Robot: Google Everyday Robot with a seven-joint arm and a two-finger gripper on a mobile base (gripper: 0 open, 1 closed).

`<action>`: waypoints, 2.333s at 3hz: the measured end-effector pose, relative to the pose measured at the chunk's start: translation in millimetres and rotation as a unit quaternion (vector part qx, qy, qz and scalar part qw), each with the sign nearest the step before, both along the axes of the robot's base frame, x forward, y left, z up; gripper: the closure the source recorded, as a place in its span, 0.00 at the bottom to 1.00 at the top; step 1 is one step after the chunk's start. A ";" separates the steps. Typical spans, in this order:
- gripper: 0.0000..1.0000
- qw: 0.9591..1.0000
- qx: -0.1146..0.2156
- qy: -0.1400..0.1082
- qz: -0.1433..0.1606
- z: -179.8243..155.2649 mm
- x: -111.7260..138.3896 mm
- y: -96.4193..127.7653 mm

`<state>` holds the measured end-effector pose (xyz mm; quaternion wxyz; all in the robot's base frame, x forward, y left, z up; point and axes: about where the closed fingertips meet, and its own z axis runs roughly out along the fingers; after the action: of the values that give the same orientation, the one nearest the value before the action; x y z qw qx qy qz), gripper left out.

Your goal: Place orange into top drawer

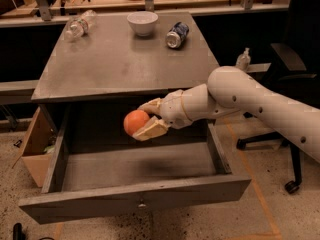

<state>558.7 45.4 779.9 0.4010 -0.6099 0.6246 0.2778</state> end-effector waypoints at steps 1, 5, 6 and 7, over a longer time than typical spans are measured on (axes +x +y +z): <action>1.00 0.999 -0.005 0.040 -0.008 -34.0 -11.0 -4.4; 0.35 0.990 -0.122 0.069 -0.031 -115.5 -30.6 -11.2; 0.12 0.992 -0.112 0.046 -0.033 -106.4 -27.4 -12.6; 0.10 0.997 -0.059 0.038 -0.044 -95.4 -31.2 -23.4</action>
Offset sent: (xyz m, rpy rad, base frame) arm -0.0353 -0.0188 -0.1082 -0.0709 0.2558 -0.0729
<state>527.5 22.0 684.5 0.3519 -0.5934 0.6811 0.2454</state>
